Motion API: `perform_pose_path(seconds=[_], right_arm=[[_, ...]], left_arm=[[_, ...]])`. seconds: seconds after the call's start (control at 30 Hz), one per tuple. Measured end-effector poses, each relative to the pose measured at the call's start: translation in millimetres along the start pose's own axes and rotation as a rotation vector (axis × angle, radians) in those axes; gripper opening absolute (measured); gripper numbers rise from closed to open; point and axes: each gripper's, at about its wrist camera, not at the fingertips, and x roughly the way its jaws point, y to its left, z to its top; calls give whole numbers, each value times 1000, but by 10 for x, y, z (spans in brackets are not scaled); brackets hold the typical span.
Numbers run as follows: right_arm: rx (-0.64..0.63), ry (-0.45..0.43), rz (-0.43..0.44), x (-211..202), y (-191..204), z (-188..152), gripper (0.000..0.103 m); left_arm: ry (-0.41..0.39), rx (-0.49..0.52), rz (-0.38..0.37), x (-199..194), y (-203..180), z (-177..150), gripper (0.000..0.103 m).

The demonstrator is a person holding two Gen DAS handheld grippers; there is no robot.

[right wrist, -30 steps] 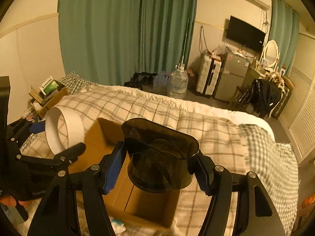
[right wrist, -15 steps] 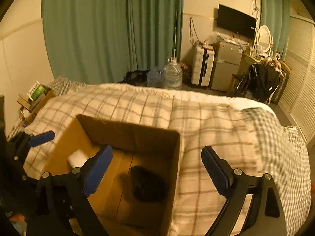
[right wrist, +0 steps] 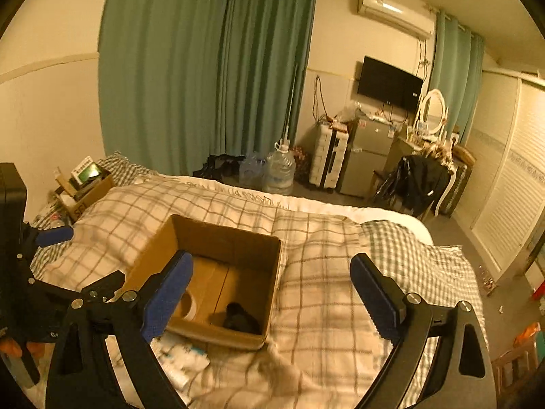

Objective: Organize objects
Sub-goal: 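Carry the tape roll and cup holder over the box and open both tools, then grasp the white sock with the left tool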

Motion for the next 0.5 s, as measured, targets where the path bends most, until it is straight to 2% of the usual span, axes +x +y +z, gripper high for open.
perform_pose_path(seconds=[0.13,0.23,0.4,0.5], right_arm=[[-11,-14,5,-352,119,-132,94],[-26,1,15,-463,255,-304,94],[-37,55,58,-435,481,-748,94],[-22,95,71,-332,584,-1050,93]], left_arm=[[-40,-3,29,-308,66,-165,103],[-50,4,59,-461,99,-377,103],[-20,-28,51,-511,174,-778,103],[-13,-53,99,-450,164,-1035,103]])
